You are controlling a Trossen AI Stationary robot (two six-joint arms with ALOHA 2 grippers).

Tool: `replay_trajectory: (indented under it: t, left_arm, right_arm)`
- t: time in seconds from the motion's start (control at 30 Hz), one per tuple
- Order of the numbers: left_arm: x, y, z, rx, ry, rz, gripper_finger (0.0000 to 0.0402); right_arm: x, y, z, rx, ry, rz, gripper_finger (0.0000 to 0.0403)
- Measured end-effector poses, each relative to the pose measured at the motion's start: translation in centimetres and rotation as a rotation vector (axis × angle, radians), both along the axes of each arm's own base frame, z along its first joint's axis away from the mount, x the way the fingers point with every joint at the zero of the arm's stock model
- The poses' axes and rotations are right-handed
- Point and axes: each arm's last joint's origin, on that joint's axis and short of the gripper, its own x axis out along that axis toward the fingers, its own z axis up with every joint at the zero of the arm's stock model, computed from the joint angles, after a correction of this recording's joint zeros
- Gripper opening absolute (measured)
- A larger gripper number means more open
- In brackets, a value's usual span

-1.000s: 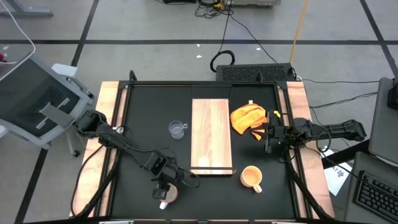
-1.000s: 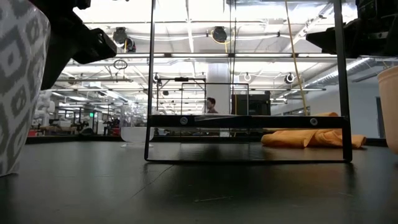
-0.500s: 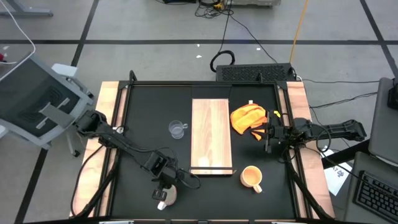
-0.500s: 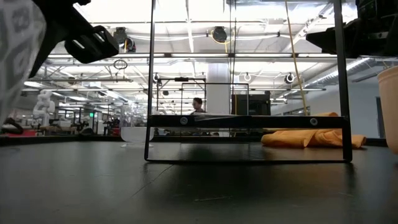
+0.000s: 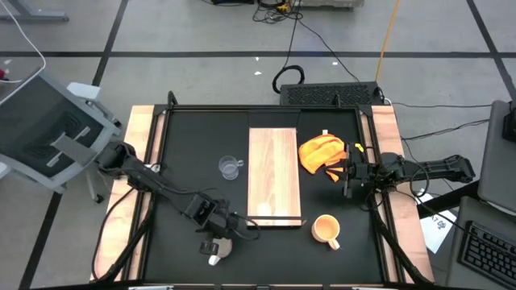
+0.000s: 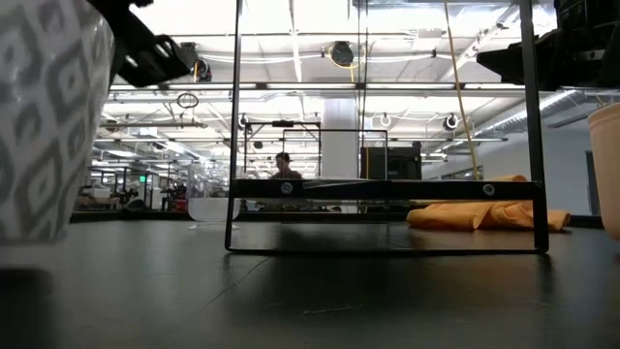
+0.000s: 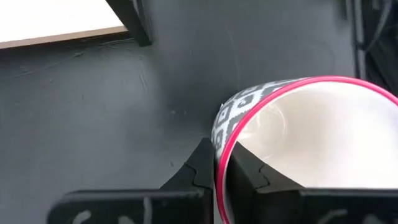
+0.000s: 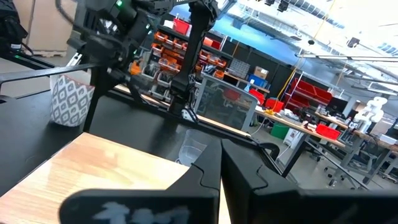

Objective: Stack small to large cups/mugs on shelf
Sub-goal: Put the gray cup on the shelf

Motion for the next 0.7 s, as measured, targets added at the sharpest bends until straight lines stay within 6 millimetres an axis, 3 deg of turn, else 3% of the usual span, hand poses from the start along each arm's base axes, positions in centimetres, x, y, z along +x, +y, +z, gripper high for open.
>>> replay_trajectory:
  t: [0.4,0.7]
  left_arm:
    - [-3.2,2.2,5.6,0.065,-0.155,0.049,0.0017]
    - [-5.5,4.1,7.5,0.08,-0.154,0.1,0.0017]
  right_arm:
    - [0.0,0.0,0.0,0.0,0.0,0.0,0.0]
    - [0.0,0.0,0.0,0.003,-0.001,0.0,0.0]
